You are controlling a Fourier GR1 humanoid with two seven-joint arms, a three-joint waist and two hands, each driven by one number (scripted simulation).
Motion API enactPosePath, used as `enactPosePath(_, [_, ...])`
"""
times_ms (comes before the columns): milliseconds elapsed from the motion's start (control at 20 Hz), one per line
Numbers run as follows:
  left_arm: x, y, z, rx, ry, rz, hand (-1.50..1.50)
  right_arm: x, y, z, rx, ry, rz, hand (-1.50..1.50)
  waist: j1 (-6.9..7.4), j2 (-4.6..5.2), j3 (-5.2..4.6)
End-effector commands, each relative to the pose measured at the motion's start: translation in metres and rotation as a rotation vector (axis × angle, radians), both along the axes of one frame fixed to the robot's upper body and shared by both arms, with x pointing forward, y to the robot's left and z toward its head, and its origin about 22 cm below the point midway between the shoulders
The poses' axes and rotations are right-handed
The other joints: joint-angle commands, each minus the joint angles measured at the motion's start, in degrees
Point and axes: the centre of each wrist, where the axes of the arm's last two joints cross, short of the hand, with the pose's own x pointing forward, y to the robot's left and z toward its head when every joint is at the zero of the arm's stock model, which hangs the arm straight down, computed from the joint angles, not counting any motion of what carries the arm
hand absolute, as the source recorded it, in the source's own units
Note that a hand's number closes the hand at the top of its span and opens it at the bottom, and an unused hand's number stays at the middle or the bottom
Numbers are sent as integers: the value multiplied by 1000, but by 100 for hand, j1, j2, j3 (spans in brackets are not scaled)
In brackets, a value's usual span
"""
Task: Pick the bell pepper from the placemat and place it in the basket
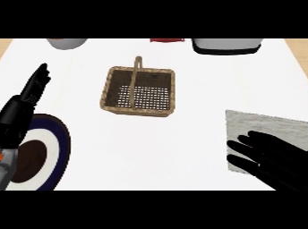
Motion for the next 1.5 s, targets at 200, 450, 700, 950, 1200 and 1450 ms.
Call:
enactPosePath(200, [7, 10, 12, -2, -30, -21, 0, -5, -4, 50, -424, 120, -14, -150, 124, 55, 26])
enactPosePath(450, [-1, 1, 6, -13, -14, -35, 0, 7, -2, 56, -482, 146, -63, -150, 188, 56, 38])
enactPosePath(700, [20, -6, -3, -21, -11, -32, 0, 30, 7, 43, -493, 170, -56, -150, 174, 68, 41])
enactPosePath(950, [8, -20, 14, -10, -22, -23, 0, 41, 14, 8, -534, 175, -44, -150, 204, 62, 46])
enactPosePath(1200, [10, -4, 1, -25, -23, -16, 0, 53, -10, -27, -624, 214, -70, -150, 162, 65, 50])
enactPosePath(1450, [5, -13, 6, -15, -11, -38, 0, 57, -10, -51, -686, 213, -90, -150, 151, 58, 49])
